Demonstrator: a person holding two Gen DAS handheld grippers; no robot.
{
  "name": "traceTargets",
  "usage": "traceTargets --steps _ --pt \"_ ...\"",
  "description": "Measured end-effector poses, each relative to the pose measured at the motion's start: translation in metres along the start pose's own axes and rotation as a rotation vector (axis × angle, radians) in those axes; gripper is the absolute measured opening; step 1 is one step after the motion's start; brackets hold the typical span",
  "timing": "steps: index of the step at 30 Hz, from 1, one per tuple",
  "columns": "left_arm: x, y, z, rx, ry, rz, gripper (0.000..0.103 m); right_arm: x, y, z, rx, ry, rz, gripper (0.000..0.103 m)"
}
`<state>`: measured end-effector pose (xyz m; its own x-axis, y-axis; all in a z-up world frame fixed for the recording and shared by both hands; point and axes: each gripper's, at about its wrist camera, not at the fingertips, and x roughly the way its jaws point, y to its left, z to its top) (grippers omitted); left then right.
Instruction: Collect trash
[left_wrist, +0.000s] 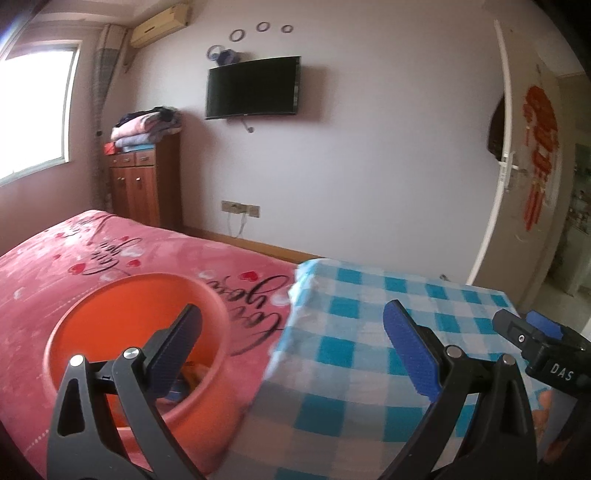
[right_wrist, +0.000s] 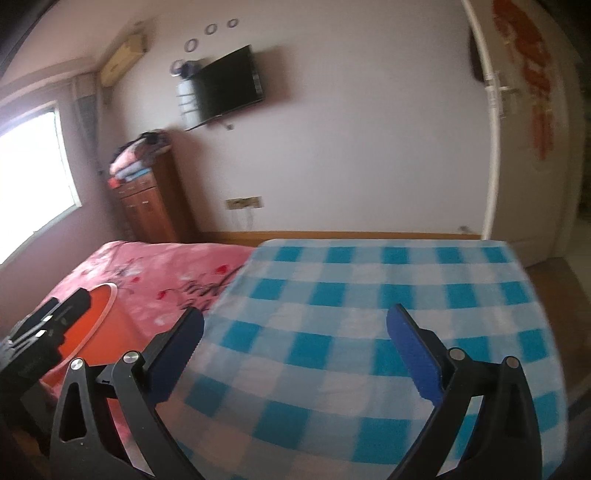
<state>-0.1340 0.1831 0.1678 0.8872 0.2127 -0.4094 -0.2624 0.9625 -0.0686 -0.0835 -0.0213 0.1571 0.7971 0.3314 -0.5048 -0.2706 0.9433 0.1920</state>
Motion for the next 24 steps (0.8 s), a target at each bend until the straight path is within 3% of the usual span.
traceTargets --steps 17,24 --pt "-0.017 -0.097 -0.016 0.171 0.007 -0.145 0.099 -0.060 -0.059 -0.020 0.001 -0.113 -0.201 0.098" --pt "-0.022 -0.122 -0.025 0.187 0.025 -0.191 0.099 -0.082 -0.078 -0.031 0.014 -0.132 -0.254 0.098"
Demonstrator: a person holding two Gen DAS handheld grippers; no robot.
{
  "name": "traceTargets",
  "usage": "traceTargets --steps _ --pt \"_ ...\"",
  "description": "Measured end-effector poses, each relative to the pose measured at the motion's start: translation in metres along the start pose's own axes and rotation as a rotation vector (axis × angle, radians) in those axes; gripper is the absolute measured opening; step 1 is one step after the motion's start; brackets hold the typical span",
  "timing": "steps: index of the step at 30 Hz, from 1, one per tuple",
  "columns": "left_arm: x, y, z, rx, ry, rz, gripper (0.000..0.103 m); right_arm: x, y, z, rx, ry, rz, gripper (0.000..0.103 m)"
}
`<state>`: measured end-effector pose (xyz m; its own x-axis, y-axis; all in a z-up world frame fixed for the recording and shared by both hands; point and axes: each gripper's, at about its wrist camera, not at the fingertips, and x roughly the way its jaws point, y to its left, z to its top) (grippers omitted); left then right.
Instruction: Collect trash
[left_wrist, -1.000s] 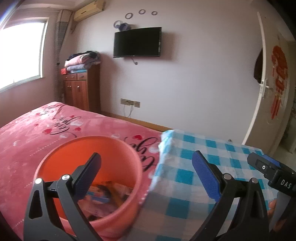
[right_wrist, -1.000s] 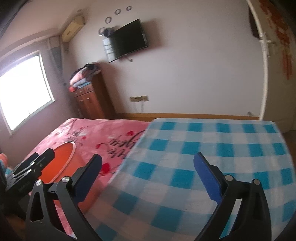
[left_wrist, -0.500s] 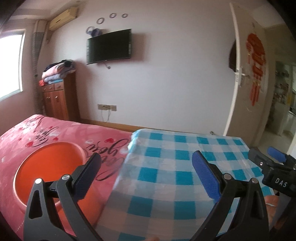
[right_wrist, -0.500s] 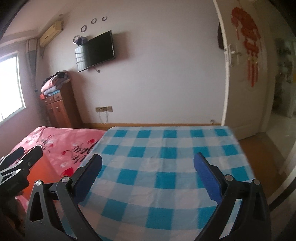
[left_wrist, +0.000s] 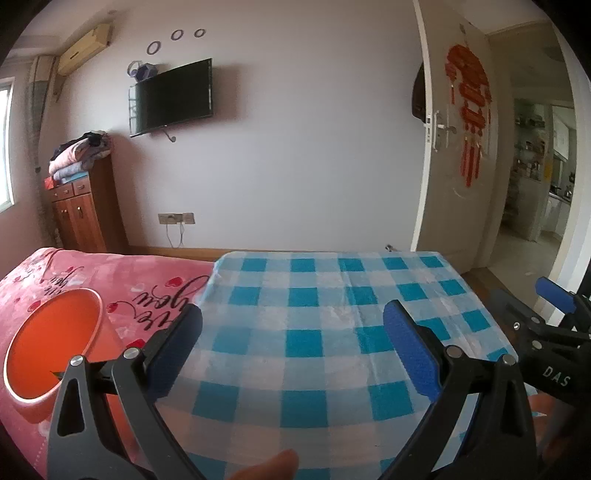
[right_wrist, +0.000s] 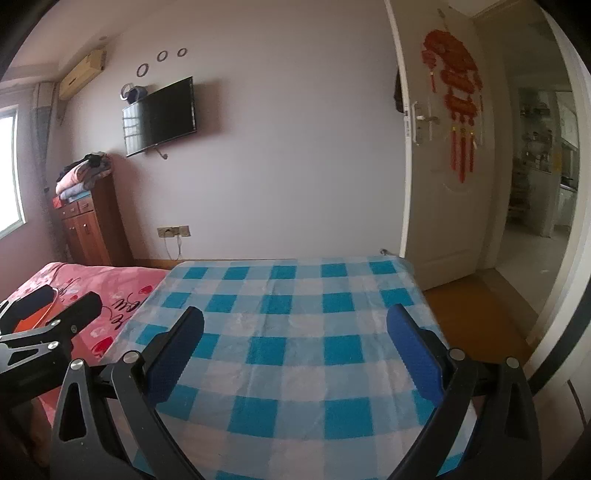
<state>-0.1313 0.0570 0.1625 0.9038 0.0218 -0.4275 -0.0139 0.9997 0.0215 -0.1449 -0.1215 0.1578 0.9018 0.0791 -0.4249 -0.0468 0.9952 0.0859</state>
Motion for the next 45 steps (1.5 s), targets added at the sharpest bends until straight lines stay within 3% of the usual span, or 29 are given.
traceTargets --steps 25,37,45 --pt "-0.033 -0.036 -0.005 0.065 -0.042 -0.073 0.099 -0.048 -0.032 -0.015 0.034 -0.031 -0.103 0.098" --pt "-0.031 -0.040 -0.008 0.074 -0.033 -0.081 0.099 -0.049 -0.035 -0.019 0.034 -0.021 -0.118 0.098" --pt "-0.007 -0.045 -0.021 0.073 0.002 -0.091 0.099 -0.021 -0.042 -0.030 0.042 0.040 -0.113 0.098"
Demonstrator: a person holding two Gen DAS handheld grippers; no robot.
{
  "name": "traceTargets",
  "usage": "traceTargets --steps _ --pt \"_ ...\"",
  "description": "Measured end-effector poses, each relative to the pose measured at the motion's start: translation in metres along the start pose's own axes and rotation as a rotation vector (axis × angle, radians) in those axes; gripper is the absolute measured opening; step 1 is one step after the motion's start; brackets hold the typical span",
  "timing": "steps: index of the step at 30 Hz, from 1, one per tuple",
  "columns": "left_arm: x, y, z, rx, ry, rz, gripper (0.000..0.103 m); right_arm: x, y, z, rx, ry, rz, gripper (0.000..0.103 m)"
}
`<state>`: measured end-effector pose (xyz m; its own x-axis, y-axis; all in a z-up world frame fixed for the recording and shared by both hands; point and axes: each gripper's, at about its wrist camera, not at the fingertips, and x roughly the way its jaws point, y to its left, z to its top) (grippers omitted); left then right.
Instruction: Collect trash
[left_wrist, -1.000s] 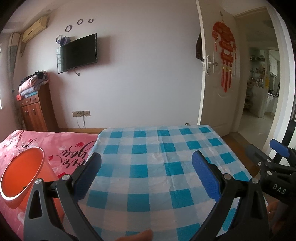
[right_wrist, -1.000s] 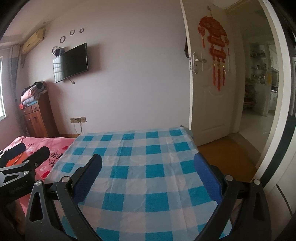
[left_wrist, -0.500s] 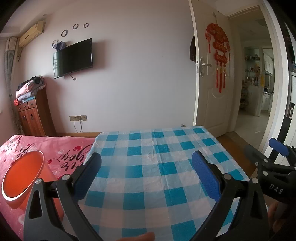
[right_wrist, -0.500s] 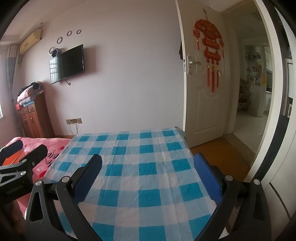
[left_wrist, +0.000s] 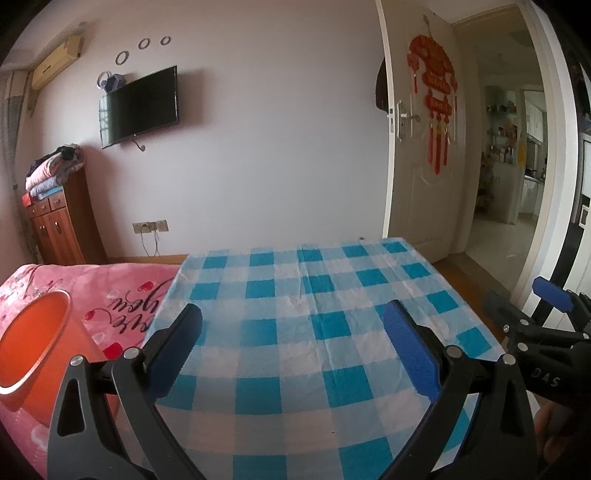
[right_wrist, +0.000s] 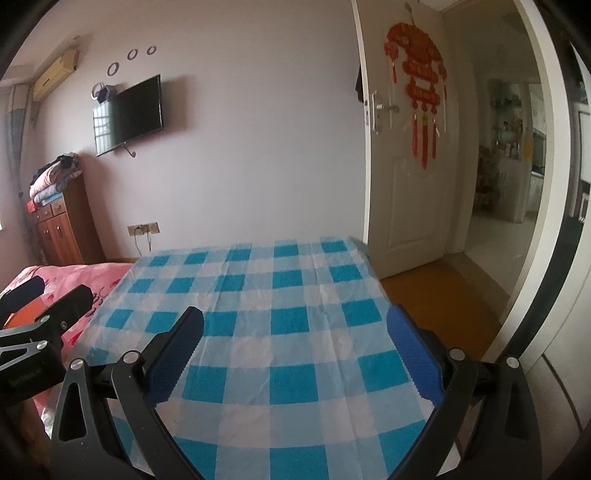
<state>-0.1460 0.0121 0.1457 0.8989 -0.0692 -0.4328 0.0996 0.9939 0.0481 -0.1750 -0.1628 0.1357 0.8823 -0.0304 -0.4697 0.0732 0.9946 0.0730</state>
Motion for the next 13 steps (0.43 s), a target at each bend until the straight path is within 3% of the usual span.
traceTargets --steps 13 --pt "0.108 -0.006 -0.049 -0.039 0.280 0.013 0.099 0.102 -0.004 -0.034 0.006 0.219 -0.048 0.098"
